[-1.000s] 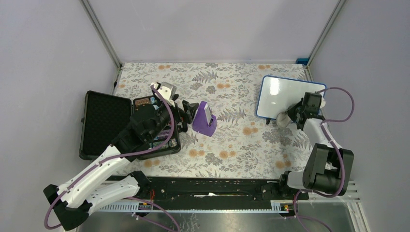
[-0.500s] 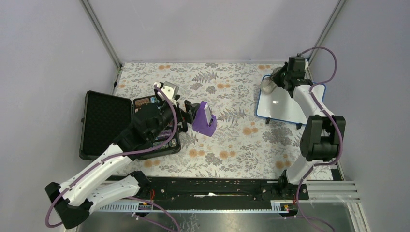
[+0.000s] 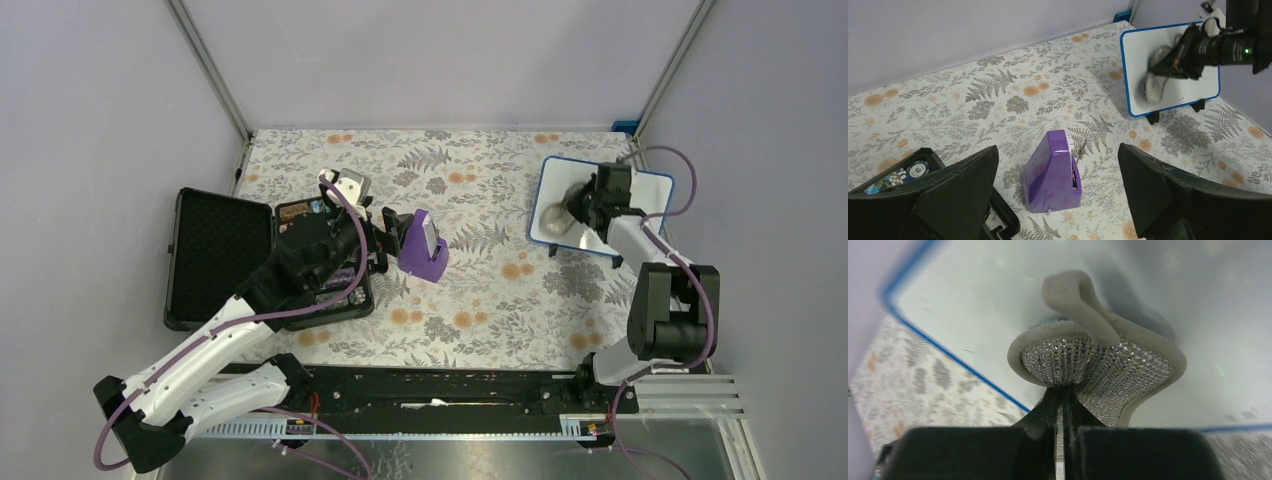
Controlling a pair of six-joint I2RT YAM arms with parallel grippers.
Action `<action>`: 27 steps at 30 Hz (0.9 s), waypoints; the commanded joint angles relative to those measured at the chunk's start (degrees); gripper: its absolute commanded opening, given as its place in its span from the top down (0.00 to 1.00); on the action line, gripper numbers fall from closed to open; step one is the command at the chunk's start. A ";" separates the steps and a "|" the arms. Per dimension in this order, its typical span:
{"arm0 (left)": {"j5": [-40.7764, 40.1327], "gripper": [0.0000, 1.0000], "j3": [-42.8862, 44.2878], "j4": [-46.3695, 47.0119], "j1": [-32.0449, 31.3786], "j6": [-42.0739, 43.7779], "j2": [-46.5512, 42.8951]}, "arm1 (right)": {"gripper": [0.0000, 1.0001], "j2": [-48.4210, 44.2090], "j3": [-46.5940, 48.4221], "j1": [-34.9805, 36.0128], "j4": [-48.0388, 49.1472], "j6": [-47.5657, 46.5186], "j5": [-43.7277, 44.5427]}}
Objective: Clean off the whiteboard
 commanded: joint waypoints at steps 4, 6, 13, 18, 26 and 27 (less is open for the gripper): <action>0.76 0.01 0.29 2.39 -0.27 -0.27 -1.30 | 1.00 -8.61 -13.89 -5.69 -6.40 -6.23 5.99; 0.77 0.01 0.29 2.37 -0.27 -0.27 -1.47 | 1.00 -12.25 -15.47 -6.47 -8.84 -8.52 7.98; 0.62 0.01 0.46 2.35 -0.22 -0.27 -0.77 | 1.00 -21.28 -17.45 -6.13 -14.24 -13.80 -5.03; -0.71 0.01 0.46 2.19 -0.11 0.05 -0.52 | 1.00 -21.72 -17.97 3.47 -17.66 -12.44 -7.46; -1.93 0.01 1.86 1.48 -0.01 -0.18 0.90 | 1.00 -24.92 -21.71 19.16 -20.13 -9.37 -5.07; -2.06 0.01 2.36 1.47 -0.01 -0.44 0.94 | 1.00 -24.84 -22.23 20.04 -20.40 -9.30 -5.29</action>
